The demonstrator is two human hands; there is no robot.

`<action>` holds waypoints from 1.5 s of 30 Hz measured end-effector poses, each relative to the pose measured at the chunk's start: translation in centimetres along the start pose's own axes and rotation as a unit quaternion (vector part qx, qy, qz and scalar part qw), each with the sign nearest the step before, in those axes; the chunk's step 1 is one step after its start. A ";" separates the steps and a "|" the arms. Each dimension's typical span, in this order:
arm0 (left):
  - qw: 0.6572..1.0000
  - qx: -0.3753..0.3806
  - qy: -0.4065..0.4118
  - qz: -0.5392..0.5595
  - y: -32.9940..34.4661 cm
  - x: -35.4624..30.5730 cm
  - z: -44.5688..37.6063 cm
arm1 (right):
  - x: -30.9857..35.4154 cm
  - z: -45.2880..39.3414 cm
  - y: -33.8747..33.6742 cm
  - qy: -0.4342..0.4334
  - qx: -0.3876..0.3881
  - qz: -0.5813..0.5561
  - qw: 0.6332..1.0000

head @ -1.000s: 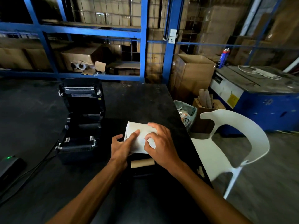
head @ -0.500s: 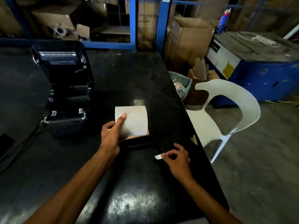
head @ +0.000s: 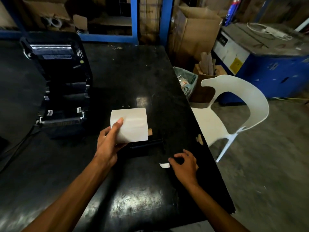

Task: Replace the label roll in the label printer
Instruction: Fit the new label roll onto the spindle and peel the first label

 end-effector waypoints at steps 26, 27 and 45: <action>0.997 -0.010 0.019 0.071 -2.9 -2.7 0.5 | 7.0 -5.7 0.1 0.071 0.031 -0.162 0.984; 0.997 -0.014 0.018 0.072 -3.0 -2.7 0.4 | 7.6 -5.8 -0.7 0.078 0.024 -0.191 0.978; 0.992 0.042 -0.048 0.108 -2.0 -2.2 1.5 | 12.0 -4.2 -2.2 0.039 0.064 -0.336 0.939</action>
Point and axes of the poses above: each hand's wrist, its own z-axis away from the middle knuckle, its own y-axis out of the palm, x = y × z, the point moved 5 cm from there along -z, towards the middle knuckle, and after that the axes turned 12 degrees about -x, right-handed, at the moved point
